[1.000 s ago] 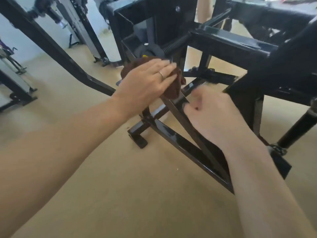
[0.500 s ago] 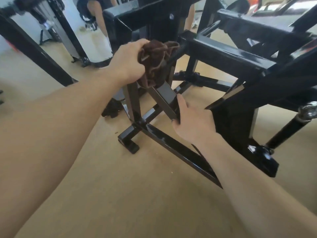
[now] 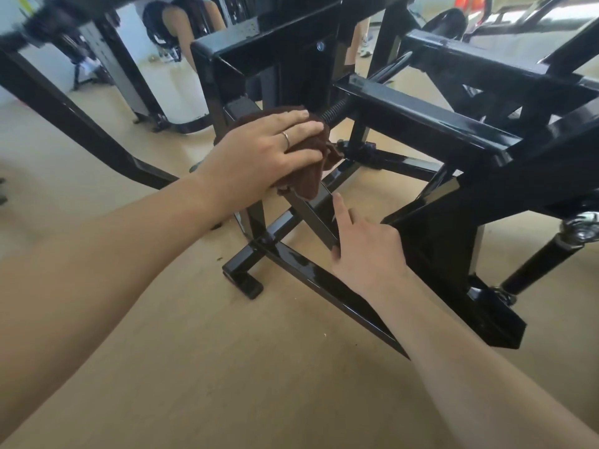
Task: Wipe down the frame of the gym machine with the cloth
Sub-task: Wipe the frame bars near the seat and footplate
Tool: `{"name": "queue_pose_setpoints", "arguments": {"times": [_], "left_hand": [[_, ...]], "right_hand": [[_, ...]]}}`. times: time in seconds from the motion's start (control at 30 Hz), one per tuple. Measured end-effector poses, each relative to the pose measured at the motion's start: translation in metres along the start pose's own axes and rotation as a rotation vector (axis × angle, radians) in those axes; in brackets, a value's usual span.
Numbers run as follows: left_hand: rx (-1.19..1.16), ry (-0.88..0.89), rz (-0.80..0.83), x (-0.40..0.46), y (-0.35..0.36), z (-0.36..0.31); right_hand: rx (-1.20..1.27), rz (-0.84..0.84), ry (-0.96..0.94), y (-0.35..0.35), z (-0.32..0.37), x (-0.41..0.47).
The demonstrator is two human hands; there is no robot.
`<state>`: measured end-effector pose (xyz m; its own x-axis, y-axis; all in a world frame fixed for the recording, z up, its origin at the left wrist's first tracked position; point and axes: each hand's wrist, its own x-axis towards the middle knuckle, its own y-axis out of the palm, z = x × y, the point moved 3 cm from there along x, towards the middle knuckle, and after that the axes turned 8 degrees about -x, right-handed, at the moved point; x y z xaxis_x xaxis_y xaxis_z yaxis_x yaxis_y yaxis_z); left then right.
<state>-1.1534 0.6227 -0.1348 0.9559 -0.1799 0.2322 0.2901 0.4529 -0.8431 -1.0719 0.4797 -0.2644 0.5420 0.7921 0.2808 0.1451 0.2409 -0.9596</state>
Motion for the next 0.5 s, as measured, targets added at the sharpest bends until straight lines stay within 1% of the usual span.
{"name": "queue_pose_setpoints", "arguments": {"times": [0.07, 0.17, 0.2, 0.23, 0.37, 0.47, 0.5], "left_hand": [[-0.076, -0.078, -0.014, 0.005, -0.002, 0.011], [-0.24, -0.327, -0.074, 0.008, -0.002, 0.039], [-0.233, -0.367, -0.078, 0.006, -0.001, 0.048], [-0.2, -0.368, -0.071, 0.004, 0.001, 0.057], [0.028, -0.193, 0.058, -0.002, 0.004, 0.079], [0.227, -0.032, 0.083, -0.009, -0.004, 0.091], [0.295, -0.003, 0.086, -0.011, -0.005, 0.095]], "right_hand": [[0.008, -0.002, -0.005, 0.002, 0.0, 0.0], [0.015, -0.007, -0.007, 0.002, -0.001, 0.0], [0.014, -0.007, -0.008, 0.002, -0.001, 0.0], [0.011, -0.009, -0.011, 0.003, 0.0, 0.0], [-0.016, -0.023, -0.022, 0.005, -0.001, 0.0], [-0.019, -0.029, -0.017, 0.006, 0.0, 0.001], [-0.02, -0.036, -0.014, 0.006, 0.001, 0.001]]}}
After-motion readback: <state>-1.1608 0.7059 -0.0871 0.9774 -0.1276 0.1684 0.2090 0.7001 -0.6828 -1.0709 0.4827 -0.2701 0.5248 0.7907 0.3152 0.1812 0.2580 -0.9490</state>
